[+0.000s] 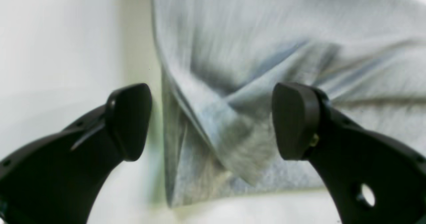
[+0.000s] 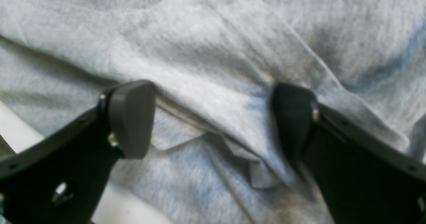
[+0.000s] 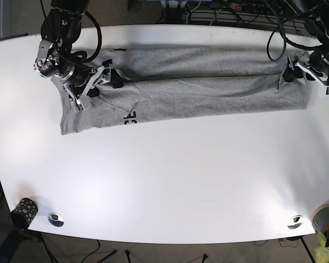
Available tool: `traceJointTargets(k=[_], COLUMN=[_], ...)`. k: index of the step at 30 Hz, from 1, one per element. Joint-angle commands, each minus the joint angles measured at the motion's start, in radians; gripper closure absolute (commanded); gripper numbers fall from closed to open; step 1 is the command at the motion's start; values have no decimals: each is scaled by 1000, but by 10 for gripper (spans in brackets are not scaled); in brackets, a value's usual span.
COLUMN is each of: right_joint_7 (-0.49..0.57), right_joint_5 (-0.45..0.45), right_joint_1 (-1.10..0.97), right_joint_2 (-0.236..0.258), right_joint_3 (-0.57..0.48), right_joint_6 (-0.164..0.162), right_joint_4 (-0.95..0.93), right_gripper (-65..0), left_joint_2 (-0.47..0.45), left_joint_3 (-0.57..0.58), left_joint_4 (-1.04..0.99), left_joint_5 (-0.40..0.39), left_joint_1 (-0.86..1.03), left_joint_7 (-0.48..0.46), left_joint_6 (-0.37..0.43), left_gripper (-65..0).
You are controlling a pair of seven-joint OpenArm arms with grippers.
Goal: Fold the T-shirt properly
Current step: 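Regrasp the strip ends with both grippers near the sleeves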
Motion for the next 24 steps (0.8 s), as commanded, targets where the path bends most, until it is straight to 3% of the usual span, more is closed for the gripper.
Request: traceJointTargets(k=[1,6,8,10,13,15,24], right_joint_7=[-23,-23,-23,-23,-23,-23,-22], right_joint_5=[-4,-2,-4,-4,-2,-4,-4], right_joint_1=[0,0,0,0,0,-2,-2], right_joint_2=[5,5,5,5,5,5,4], right_joint_3=[-1,4,4,4,4,4,4], right_joint_6=[-2,-2,-2,-2,-2,-2,-2], right_joint_4=[3,3,3,3,3,3,3], right_gripper=[-539,-539,-539,-539,-539,-539,-539], left_joint_2=[-13,-13,-15,-13,-12,-12,30], left_joint_3=[3,1,3,-2,-2,6,101], left_joint_4=[-11,-63,-76,-85,-86,-83,231], left_joint_5=[5,5,5,5,5,4,13], left_joint_1=[-10,-16,-16,-17,-19,-19,23], left_joint_7=[10,10,10,9,9,10,12], left_joint_6=[-1,-1,-1,-1,-1,-1,-1], left_gripper=[-536,-535,-506,-392,-125,-10,-19])
